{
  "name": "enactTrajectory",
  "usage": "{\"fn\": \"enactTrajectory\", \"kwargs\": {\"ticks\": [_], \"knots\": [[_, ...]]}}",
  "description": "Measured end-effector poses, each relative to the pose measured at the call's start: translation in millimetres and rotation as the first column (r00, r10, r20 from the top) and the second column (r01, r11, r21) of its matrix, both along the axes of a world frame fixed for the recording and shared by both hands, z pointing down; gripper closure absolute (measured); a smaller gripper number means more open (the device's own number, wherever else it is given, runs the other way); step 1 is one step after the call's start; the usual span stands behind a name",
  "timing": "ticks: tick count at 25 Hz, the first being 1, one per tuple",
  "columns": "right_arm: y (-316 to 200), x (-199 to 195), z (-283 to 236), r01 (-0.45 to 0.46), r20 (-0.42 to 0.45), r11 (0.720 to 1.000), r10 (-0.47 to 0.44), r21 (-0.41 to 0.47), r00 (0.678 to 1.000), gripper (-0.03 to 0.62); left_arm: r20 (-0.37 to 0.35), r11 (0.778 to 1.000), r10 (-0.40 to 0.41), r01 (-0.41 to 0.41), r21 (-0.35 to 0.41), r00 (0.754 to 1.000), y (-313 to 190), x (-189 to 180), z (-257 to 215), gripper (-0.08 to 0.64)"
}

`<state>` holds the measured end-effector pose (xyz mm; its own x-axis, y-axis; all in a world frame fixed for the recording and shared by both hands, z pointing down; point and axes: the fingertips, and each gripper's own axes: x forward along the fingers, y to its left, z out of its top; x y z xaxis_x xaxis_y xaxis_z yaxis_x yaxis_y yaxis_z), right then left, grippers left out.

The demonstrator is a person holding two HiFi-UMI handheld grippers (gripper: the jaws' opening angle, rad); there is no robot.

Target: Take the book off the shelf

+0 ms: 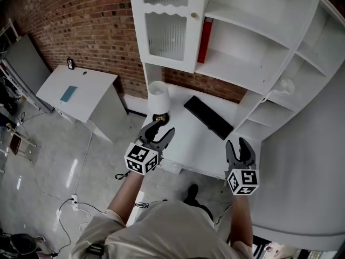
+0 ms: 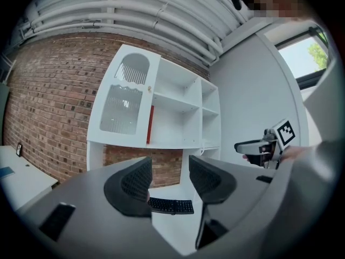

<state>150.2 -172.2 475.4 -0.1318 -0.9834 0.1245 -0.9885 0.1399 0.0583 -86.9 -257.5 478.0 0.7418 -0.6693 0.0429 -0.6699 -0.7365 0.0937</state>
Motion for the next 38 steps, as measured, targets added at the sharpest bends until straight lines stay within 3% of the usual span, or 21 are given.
{"fn": "enactTrajectory", "kwargs": {"ticks": [16,22,30,38], "knots": [[-116.0,77.2,-13.6,0.202,-0.046,0.979,-0.201,0.005,0.978,0.411,-0.005,0.992,-0.123,0.123,0.009,0.992,-69.1,91.5,-11.1,0.36],[-151.5,92.0,-20.7,0.288,-0.051,0.958,-0.287,0.012,0.957,0.411,0.038,0.988,-0.15,0.149,0.03,0.988,-80.4,119.7,-11.8,0.36],[-193.4,102.0,-40.3,0.355,-0.057,0.934,-0.352,0.037,0.934,0.411,0.027,0.985,-0.171,0.17,0.044,0.985,-96.3,138.9,-24.5,0.36],[-243.7,80.1,-66.7,0.416,-0.052,0.908,-0.414,0.045,0.909,0.411,0.022,0.989,-0.141,0.14,0.055,0.99,-125.5,151.7,-36.3,0.36]]}}
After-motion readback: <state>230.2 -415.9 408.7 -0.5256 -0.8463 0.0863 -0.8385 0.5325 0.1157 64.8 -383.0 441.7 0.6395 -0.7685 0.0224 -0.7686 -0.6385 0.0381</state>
